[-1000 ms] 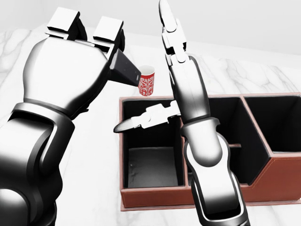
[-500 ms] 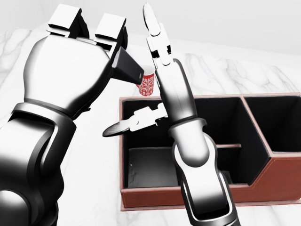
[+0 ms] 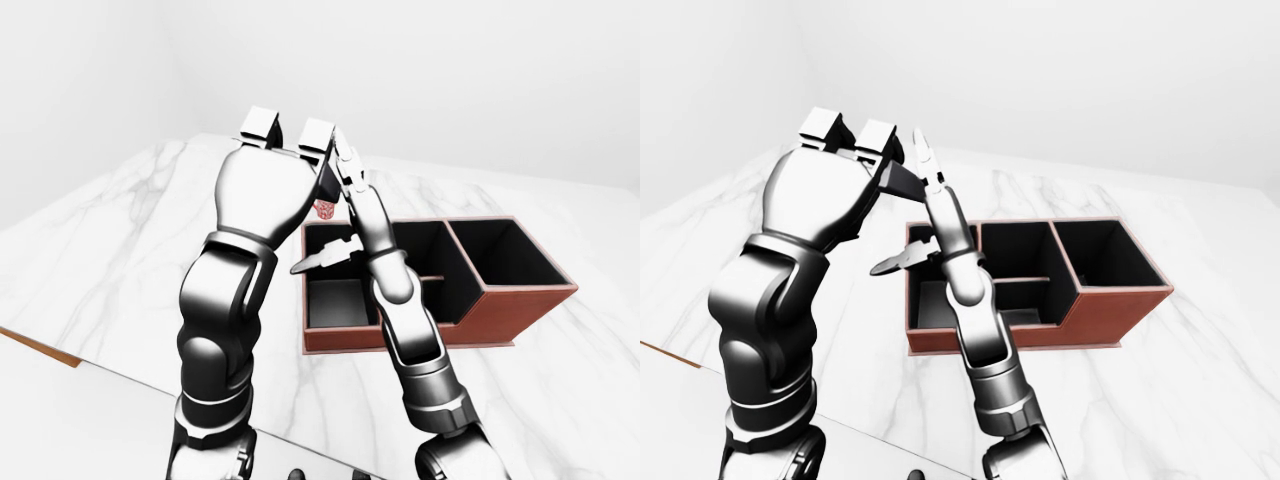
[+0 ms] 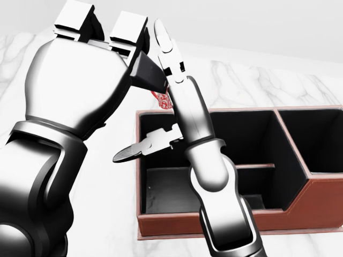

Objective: Pick up the book and place it in the right compartment of the caddy.

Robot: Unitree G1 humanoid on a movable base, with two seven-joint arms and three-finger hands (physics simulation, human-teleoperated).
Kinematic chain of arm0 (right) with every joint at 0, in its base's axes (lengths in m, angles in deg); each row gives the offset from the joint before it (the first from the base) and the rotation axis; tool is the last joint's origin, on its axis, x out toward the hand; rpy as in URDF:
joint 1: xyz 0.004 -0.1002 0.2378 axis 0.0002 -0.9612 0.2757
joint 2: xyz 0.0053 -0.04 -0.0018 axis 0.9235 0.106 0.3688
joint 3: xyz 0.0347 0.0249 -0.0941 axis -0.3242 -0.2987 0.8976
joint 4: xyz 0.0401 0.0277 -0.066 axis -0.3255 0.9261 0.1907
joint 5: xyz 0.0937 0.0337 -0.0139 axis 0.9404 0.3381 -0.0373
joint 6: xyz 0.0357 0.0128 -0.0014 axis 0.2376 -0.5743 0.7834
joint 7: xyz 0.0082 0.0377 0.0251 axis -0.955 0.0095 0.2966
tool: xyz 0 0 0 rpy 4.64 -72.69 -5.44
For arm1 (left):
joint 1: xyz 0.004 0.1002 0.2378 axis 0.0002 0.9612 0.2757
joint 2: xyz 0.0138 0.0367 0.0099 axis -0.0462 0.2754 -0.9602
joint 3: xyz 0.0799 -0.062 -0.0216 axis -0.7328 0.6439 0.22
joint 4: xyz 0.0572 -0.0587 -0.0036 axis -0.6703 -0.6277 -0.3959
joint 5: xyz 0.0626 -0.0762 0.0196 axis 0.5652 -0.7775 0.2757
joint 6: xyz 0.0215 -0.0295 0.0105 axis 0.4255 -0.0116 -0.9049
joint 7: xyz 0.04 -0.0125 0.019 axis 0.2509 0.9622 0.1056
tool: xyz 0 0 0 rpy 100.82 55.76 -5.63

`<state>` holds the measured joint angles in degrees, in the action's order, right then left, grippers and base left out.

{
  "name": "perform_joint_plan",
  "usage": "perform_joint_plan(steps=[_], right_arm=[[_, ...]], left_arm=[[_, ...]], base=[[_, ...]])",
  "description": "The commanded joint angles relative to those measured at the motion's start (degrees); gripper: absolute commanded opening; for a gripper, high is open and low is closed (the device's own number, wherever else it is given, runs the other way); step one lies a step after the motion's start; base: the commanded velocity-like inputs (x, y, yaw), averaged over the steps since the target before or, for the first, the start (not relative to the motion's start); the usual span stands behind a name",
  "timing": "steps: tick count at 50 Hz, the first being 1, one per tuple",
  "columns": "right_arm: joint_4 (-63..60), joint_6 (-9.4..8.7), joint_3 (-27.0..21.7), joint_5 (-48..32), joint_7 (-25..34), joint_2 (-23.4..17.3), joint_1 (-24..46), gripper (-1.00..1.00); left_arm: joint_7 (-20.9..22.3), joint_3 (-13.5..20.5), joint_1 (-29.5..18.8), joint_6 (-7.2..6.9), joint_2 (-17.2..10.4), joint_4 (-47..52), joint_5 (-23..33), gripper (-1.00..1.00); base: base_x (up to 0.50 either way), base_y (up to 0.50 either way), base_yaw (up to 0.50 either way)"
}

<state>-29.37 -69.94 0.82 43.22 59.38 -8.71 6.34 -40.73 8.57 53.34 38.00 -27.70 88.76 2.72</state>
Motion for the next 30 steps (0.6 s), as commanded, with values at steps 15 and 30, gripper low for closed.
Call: perform_joint_plan(steps=[15, 30], right_arm=[[1.6, 0.00, 1.2, -1.0, 0.9, 0.8, -2.1, -1.00], [-1.3, 0.00, 0.9, -1.4, 1.8, 1.2, -0.3, -1.00]], left_arm=[[0.0, 0.6, 0.6, -3.01, 1.2, 2.7, 0.1, -1.00], [0.0, 0.3, 1.0, -3.00, 1.3, 3.1, 0.1, -1.00]], base=[[0.00, 0.00, 0.00], [0.00, 0.00, 0.00]])
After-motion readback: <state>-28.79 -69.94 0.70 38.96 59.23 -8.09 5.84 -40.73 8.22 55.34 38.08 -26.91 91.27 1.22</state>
